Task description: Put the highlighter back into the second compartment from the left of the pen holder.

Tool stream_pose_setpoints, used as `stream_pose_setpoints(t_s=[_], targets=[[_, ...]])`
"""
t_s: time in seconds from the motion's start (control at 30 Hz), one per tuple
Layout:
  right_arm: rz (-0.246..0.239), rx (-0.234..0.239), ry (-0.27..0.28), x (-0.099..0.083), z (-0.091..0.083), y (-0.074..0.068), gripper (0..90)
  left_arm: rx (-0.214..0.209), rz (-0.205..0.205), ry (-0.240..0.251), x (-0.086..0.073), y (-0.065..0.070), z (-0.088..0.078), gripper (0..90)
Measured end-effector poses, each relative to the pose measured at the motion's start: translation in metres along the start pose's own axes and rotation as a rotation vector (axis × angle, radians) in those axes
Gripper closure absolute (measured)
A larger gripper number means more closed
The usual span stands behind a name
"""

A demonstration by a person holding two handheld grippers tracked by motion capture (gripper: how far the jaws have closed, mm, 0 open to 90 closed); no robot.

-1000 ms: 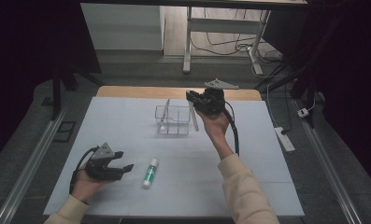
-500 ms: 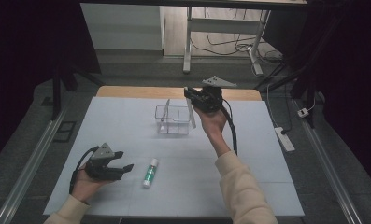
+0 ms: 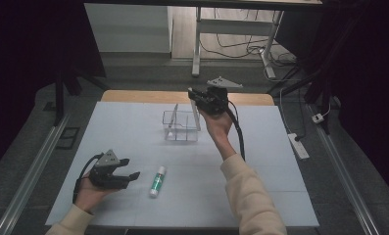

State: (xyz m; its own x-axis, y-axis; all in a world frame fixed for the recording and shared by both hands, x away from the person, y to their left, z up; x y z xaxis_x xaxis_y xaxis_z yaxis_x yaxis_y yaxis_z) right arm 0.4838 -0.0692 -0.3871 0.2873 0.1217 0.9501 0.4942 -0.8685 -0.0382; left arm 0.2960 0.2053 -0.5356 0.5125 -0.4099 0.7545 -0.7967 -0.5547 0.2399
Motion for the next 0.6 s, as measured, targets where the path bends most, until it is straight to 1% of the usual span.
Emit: stream_pose_setpoints(t_s=[0.33, 0.6], targets=[[0.009, -0.015, 0.004, 0.000, 0.012, -0.002, 77.9, -0.002, 0.000, 0.002, 0.000, 0.000, 0.000, 32.0], [0.008, -0.005, 0.017, 0.002, 0.022, -0.007, 77.9, -0.002, -0.002, 0.004, 0.000, -0.001, 0.000, 32.0]])
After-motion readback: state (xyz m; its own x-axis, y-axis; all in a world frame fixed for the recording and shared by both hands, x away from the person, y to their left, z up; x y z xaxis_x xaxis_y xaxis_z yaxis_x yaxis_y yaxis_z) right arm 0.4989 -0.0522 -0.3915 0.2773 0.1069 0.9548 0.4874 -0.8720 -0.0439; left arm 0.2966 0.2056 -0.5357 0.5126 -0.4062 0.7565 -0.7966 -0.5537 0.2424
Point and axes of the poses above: each handheld gripper's, and its own axes: z roughly forward along the jaws, x roughly out of its top, y roughly to its right, the point moved 4 cm from there along z, roughly forward along the jaws, and after that the axes turned 15 degrees about -x, right-handed, at the moved point
